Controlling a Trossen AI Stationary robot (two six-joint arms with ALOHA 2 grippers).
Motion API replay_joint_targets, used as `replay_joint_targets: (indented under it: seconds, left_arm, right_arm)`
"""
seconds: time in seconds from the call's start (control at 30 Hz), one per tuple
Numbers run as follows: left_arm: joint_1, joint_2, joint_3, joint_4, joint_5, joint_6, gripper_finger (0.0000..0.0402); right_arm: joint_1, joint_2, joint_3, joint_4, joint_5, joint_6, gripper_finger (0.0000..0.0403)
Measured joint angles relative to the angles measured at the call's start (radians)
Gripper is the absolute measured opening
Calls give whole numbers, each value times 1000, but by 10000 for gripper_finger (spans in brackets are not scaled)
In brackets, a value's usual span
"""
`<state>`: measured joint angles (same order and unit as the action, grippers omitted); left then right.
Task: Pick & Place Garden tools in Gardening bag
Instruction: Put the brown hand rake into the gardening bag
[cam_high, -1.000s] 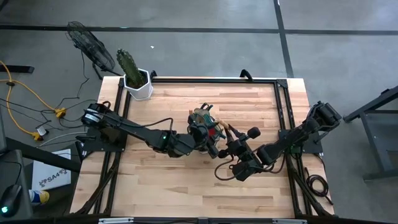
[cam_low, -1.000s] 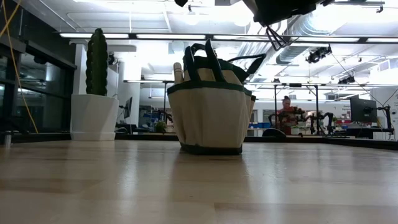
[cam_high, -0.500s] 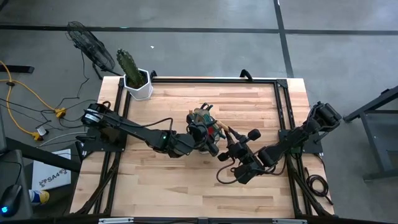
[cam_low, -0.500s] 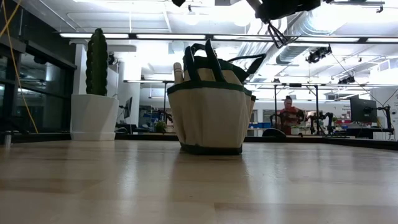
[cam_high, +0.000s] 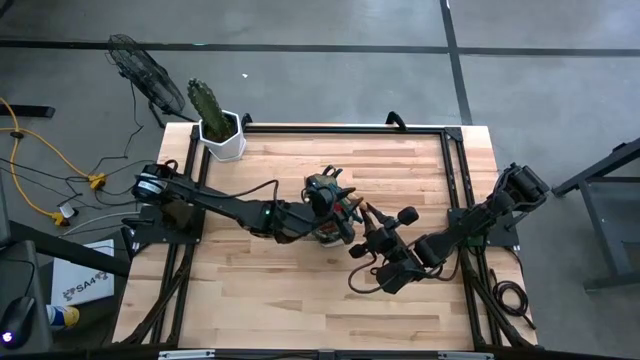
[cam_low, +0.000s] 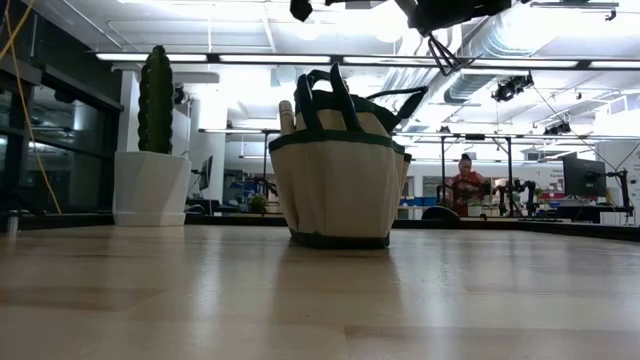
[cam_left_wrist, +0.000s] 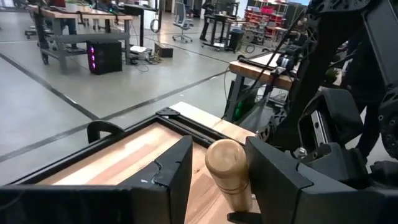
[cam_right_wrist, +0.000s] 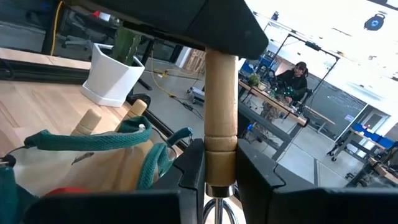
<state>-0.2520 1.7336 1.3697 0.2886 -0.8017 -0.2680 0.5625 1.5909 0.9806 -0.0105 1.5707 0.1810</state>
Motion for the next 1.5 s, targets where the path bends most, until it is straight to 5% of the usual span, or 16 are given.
replay_joint_targets:
  seconds: [0.33,0.6,0.7,0.9,1.17,1.3,1.5]
  left_arm:
    - [-5,-1,0,4,29,-10,60]
    - [-4,-2,0,-22,37,-3,61]
    - [-5,-3,1,-42,40,-1,61]
    - [-2,0,-1,-64,64,60,61]
    - [-3,-5,-1,-69,145,157,61]
    - [-2,-20,-1,-71,243,238,61]
    - [-3,-43,-1,-82,503,412,61]
  right_arm:
    - [-4,0,0,0,-4,-4,51]
    - [-8,0,0,-1,-11,-19,51]
    - [2,0,0,-3,-40,-34,81]
    - [47,-22,0,0,-196,-27,167]
    - [129,-133,0,-121,-300,22,173]
    - [171,-237,0,-280,-392,126,173]
    - [184,-387,0,-509,-680,216,173]
